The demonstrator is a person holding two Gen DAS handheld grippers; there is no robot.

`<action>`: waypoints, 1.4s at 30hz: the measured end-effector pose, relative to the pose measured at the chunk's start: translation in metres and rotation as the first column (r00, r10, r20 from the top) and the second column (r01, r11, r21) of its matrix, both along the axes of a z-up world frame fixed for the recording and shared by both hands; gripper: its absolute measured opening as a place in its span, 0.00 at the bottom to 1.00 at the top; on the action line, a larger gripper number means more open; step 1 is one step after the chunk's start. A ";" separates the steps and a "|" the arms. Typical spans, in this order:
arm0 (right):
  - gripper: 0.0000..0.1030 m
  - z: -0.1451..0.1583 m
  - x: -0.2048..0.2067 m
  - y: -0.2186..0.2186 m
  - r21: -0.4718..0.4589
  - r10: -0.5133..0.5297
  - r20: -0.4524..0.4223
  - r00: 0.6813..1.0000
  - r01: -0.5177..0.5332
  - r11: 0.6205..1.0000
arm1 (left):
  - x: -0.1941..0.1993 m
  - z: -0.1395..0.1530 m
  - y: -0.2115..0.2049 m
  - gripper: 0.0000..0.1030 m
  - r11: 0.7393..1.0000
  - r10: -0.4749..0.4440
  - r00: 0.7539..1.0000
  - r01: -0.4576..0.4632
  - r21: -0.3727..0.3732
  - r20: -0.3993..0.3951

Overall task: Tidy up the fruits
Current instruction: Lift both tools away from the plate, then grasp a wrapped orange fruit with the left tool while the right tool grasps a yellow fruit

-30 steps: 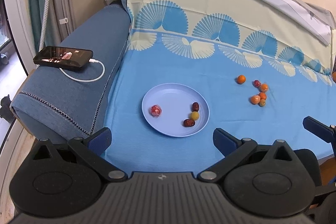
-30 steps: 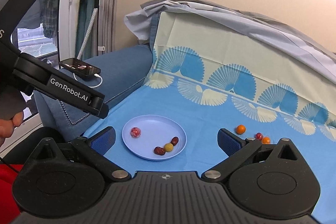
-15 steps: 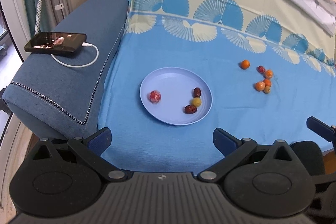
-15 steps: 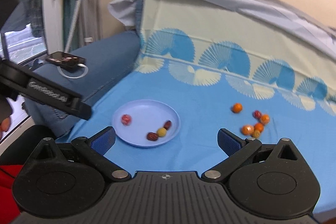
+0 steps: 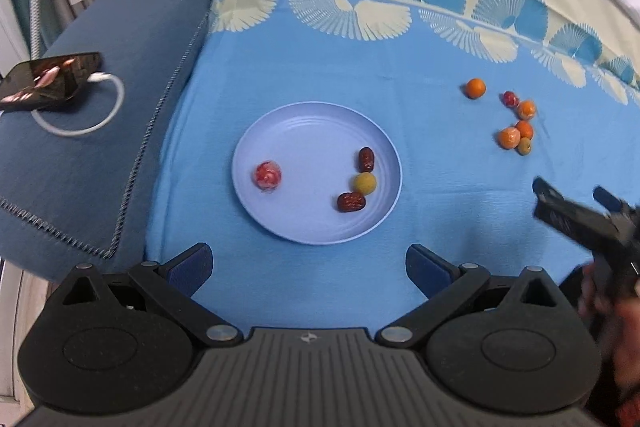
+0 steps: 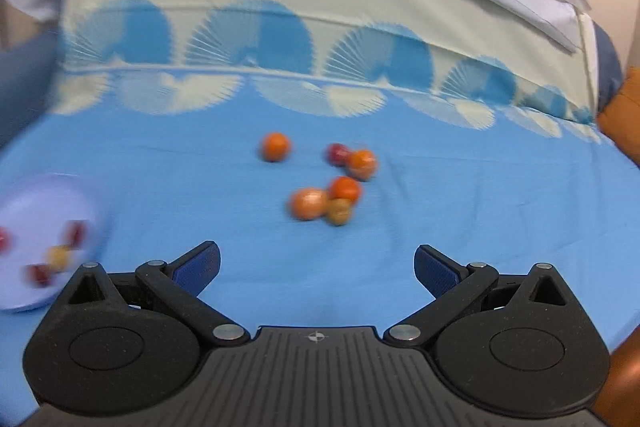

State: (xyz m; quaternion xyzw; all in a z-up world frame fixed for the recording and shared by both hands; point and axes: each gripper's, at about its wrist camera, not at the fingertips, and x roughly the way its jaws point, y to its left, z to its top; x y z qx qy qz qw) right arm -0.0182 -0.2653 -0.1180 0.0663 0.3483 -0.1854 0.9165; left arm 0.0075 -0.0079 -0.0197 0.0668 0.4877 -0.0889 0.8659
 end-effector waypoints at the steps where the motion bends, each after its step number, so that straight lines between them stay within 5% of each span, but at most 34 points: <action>1: 0.99 -0.011 0.011 -0.008 -0.018 -0.012 -0.007 1.000 0.011 1.000 | 0.005 -0.002 -0.005 1.00 1.000 -0.004 1.000 0.004 0.007 -0.006; 11: 0.99 -0.086 0.089 -0.071 0.005 -0.065 -0.060 0.996 0.066 0.998 | 0.062 -0.029 -0.076 1.00 0.992 -0.071 0.996 0.076 0.096 -0.055; 14: 0.89 -0.097 0.089 -0.086 0.078 -0.077 -0.047 0.996 0.081 0.994 | 0.079 -0.040 -0.106 1.00 0.985 -0.115 0.992 0.120 0.121 -0.045; 16: 0.70 -0.094 0.084 -0.093 0.089 -0.108 -0.036 0.994 0.111 0.990 | 0.091 -0.049 -0.131 1.00 0.979 -0.153 0.988 0.157 0.134 -0.036; 19: 0.55 -0.095 0.079 -0.111 0.078 -0.184 -0.039 0.982 0.186 0.979 | 0.110 -0.064 -0.170 1.00 0.968 -0.213 0.976 0.216 0.126 -0.034; 24: 0.56 -0.101 0.073 -0.143 0.096 -0.333 -0.041 0.942 0.335 0.937 | 0.139 -0.101 -0.249 1.00 0.928 -0.354 0.932 0.361 0.096 -0.079; 29: 0.57 -0.107 0.076 -0.149 0.095 -0.341 -0.041 0.939 0.343 0.934 | 0.148 -0.138 -0.310 1.00 0.842 -0.517 0.850 0.527 0.120 -0.102; 39: 0.57 -0.108 0.079 -0.150 0.092 -0.350 -0.046 0.936 0.353 0.931 | 0.180 -0.165 -0.354 0.98 0.843 -0.511 0.852 0.523 0.126 -0.117; 41: 0.56 -0.108 0.079 -0.149 0.087 -0.347 -0.046 0.937 0.350 0.933 | 0.181 -0.159 -0.350 0.72 0.852 -0.508 0.854 0.518 0.082 -0.111; 42: 0.38 -0.107 0.079 -0.148 0.092 -0.341 -0.043 0.939 0.344 0.935 | 0.181 -0.156 -0.350 0.40 0.846 -0.522 0.844 0.531 0.047 -0.125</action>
